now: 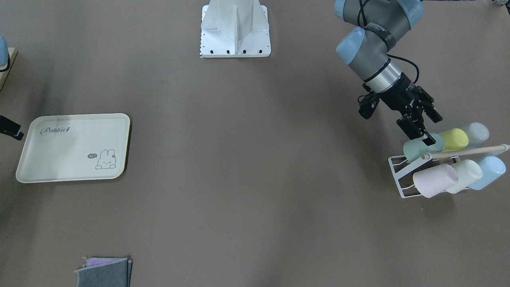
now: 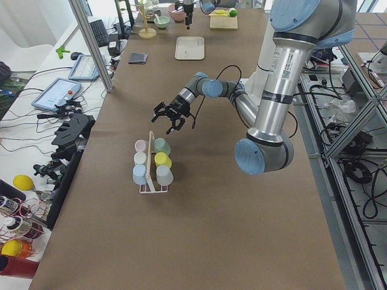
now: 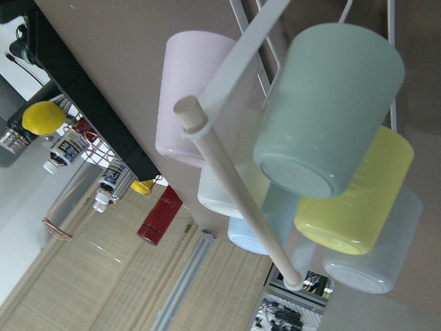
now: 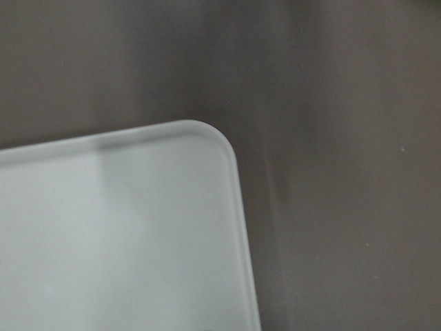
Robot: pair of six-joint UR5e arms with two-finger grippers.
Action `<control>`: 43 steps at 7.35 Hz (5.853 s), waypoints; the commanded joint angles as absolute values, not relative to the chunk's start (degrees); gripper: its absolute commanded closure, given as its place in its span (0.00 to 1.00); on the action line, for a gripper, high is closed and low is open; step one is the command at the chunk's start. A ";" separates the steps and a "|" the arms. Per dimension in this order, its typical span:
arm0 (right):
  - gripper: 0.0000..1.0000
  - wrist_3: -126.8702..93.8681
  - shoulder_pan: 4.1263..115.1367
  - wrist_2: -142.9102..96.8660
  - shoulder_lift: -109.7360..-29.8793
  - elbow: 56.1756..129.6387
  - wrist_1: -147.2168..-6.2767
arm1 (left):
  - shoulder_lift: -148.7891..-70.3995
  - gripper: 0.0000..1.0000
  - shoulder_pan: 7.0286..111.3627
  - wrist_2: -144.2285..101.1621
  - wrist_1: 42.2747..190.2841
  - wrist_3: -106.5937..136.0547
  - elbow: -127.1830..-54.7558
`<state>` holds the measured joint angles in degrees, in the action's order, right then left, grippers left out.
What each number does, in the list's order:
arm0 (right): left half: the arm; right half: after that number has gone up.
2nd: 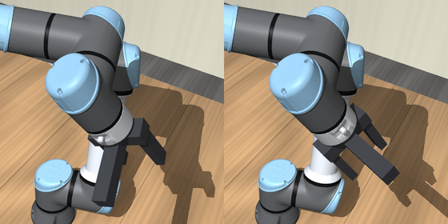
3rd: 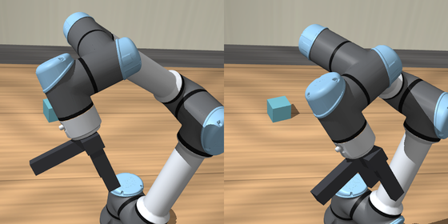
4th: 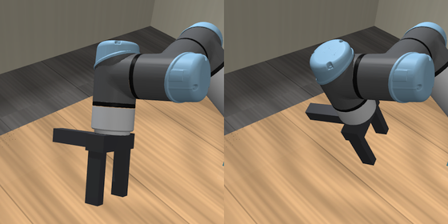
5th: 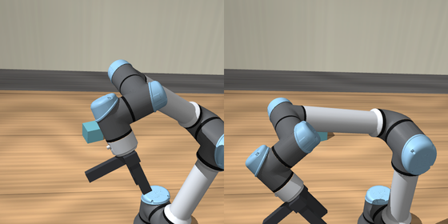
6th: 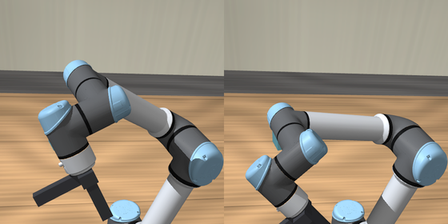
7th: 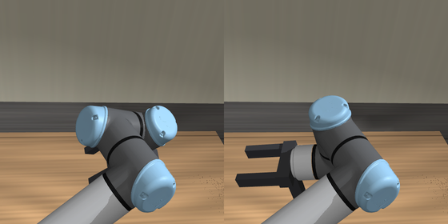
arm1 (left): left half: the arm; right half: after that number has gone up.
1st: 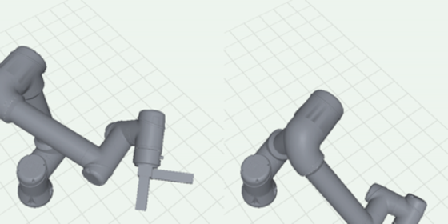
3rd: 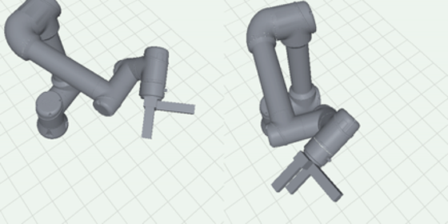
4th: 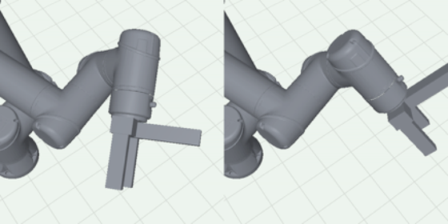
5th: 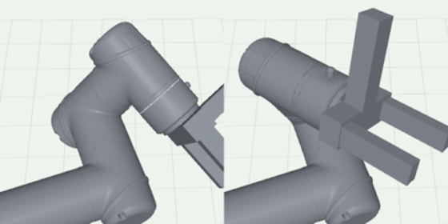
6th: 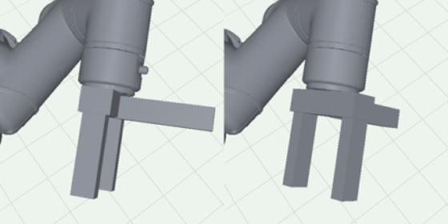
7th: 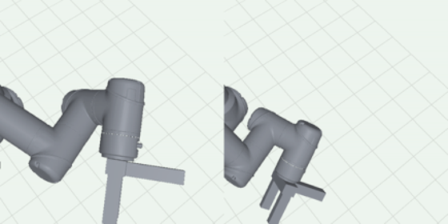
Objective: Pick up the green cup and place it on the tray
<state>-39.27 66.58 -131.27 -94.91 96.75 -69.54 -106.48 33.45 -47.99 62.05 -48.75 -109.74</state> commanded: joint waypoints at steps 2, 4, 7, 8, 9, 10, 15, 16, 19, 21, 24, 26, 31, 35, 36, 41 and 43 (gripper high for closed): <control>0.00 -38.67 65.57 -131.75 -95.84 89.50 -60.12 | -105.47 0.02 31.03 -46.06 65.13 -49.04 -105.03; 0.00 -38.68 63.82 -133.25 -93.43 88.60 -60.55 | -104.16 0.02 30.50 -45.09 65.39 -48.78 -105.03; 0.00 -38.06 61.97 -133.33 -91.67 86.05 -60.38 | -104.15 0.02 29.97 -44.91 71.17 -48.87 -100.04; 0.07 -38.06 61.96 -133.24 -91.58 86.04 -60.29 | -104.41 0.02 29.71 -45.00 71.28 -48.78 -99.06; 0.23 -38.06 61.96 -133.59 -91.67 86.04 -60.21 | -104.41 0.02 29.71 -44.91 71.37 -48.69 -98.88; 0.28 -38.06 61.96 -133.33 -91.58 85.52 -60.21 | -104.41 0.02 29.62 -44.83 71.37 -48.69 -98.79; 0.87 -35.52 61.96 -133.68 -92.10 84.37 -60.21 | -104.94 0.02 29.00 -43.77 74.18 -48.78 -94.75; 0.99 -33.59 61.96 -133.68 -92.28 84.29 -60.21 | -105.29 0.02 28.92 -43.77 74.18 -48.78 -93.96; 1.00 -30.61 62.05 -135.60 -91.76 84.99 -60.21 | -105.29 0.03 28.65 -43.68 74.44 -48.69 -93.34; 1.00 -31.19 63.89 -141.12 -91.41 90.23 -60.99 | -105.29 0.03 28.65 -43.24 74.44 -48.69 -92.99; 1.00 -44.66 63.55 -146.59 -80.91 92.02 -60.91 | -105.29 0.03 28.04 -42.10 74.53 -48.69 -92.55; 1.00 -52.68 58.30 -145.73 -74.30 91.67 -60.91 | -105.38 0.11 27.95 -42.10 74.44 -48.69 -92.55; 1.00 -65.44 43.19 -134.08 -59.62 85.62 -60.65 | -105.38 0.34 28.04 -40.44 74.36 -48.69 -92.90; 1.00 -66.53 38.06 -129.38 -57.13 84.64 -60.29 | -105.21 0.34 28.39 -39.12 74.27 -48.60 -93.43; 1.00 -66.62 37.62 -129.29 -57.56 84.64 -60.29 | -104.77 0.34 28.48 -39.02 74.18 -48.60 -94.12; 0.00 -68.47 47.41 -134.17 -67.30 89.56 -61.34 | -100.37 0.35 28.74 -38.15 70.25 -48.69 -102.63; 0.00 -56.95 56.47 -136.58 -73.95 90.78 -65.02 | -100.37 0.36 28.83 -37.19 65.32 -48.78 -106.34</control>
